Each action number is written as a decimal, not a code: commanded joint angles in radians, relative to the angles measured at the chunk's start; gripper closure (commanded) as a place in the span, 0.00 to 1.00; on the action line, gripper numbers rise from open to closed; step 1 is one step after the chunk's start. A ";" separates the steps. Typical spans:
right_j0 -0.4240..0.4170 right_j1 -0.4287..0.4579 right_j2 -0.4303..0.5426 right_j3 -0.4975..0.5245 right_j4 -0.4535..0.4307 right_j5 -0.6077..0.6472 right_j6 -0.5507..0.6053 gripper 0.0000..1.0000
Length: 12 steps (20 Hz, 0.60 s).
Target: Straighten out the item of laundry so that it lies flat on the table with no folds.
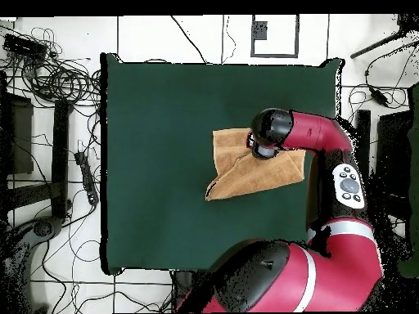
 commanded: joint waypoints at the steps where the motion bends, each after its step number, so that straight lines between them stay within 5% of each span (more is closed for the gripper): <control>1: 0.016 0.074 0.082 0.122 -0.068 0.026 -0.225 0.00; 12: 0.003 0.061 0.095 0.142 -0.062 0.045 -0.262 0.00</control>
